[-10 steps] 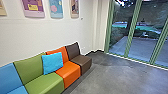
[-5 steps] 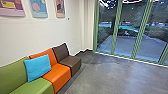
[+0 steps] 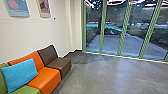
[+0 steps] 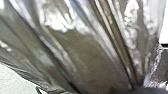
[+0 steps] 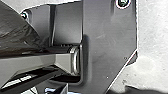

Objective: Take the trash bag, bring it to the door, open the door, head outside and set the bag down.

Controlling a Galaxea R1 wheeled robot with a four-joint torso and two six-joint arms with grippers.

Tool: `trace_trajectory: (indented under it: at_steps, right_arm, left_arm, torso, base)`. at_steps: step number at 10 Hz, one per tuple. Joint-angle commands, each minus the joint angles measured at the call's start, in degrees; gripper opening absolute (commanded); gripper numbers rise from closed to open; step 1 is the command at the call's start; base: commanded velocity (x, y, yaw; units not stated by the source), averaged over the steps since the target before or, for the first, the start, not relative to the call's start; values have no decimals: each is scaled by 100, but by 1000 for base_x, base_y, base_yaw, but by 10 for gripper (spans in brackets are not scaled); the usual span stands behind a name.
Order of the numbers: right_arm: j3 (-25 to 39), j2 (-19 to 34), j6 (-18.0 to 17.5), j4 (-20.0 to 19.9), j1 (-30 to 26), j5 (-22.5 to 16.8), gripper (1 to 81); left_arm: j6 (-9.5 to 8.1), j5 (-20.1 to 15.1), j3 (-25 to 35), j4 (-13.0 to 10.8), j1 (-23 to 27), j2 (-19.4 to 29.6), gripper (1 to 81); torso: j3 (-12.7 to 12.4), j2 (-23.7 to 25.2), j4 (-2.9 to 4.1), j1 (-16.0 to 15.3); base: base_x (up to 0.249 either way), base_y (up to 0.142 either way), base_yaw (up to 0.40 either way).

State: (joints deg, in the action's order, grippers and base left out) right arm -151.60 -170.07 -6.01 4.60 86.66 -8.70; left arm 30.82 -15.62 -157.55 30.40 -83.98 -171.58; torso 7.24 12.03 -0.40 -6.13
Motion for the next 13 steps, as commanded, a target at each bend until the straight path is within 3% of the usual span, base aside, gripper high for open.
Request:
trace_trajectory:
  at_steps: [1, 13]
  right_arm:
    - [9, -3, 12, 24, -250, -351, 811]
    - [9, -3, 12, 24, -250, -351, 811]
  left_arm:
    - [47, -486, -4, 1, 298, 36, 10]
    - [47, -486, -12, -8, 290, 45, 10]
  torso:
    - [0, 0, 0, 0]
    - [0, 0, 0, 0]
  base:
    - [0, 0, -338]
    - [0, 0, -339]
